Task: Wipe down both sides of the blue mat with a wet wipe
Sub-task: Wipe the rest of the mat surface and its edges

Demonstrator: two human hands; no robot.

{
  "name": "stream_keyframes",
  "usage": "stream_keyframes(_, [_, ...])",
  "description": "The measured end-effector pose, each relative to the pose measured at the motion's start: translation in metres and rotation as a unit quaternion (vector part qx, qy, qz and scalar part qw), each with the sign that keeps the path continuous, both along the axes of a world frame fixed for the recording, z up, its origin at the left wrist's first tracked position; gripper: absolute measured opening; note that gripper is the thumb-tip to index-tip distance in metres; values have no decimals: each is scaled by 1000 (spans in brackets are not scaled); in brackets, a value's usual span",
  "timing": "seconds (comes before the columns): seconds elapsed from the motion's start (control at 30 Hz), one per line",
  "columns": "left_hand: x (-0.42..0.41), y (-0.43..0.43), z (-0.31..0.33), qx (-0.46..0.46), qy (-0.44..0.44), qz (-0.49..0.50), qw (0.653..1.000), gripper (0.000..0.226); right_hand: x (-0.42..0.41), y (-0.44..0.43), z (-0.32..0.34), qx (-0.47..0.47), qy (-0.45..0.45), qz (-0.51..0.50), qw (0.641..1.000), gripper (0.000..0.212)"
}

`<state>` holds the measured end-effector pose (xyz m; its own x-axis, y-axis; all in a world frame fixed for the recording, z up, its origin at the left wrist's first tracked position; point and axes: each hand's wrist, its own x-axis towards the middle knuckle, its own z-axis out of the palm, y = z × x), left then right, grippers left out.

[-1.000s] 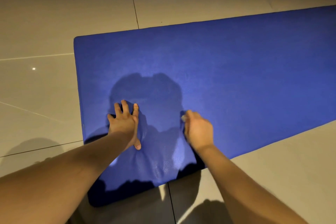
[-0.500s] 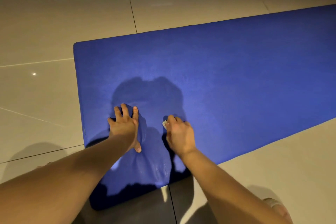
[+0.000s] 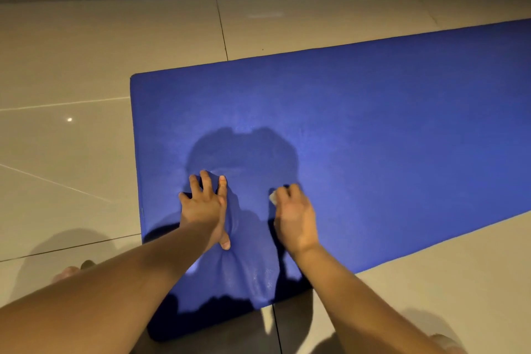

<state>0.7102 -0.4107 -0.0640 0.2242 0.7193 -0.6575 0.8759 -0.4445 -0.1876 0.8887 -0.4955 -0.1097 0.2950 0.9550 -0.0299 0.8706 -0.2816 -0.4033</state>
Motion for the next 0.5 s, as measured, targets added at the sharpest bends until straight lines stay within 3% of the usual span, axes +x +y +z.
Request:
stream_keyframes(0.07, [0, 0, 0, -3, 2, 1, 1000, 156, 4, 0, -1, 23, -9, 69, 997, 14])
stream_keyframes(0.13, [0, 0, -1, -3, 1, 0, 1000, 156, 36, 6, 1, 22, -14, 61, 998, 11])
stream_keyframes(0.27, [-1, 0, -1, 0, -7, 1, 1000, 157, 125, 13, 11, -39, -18, -175, 984, 20])
stream_keyframes(0.33, [0, 0, -1, 2, -5, -1, 1000, 158, 144, 19, 15, -77, -32, -228, 970, 23])
stream_keyframes(0.5, [1, 0, 0, 7, -6, -4, 1000, 157, 65, 42, 13, -37, -3, -154, 987, 17])
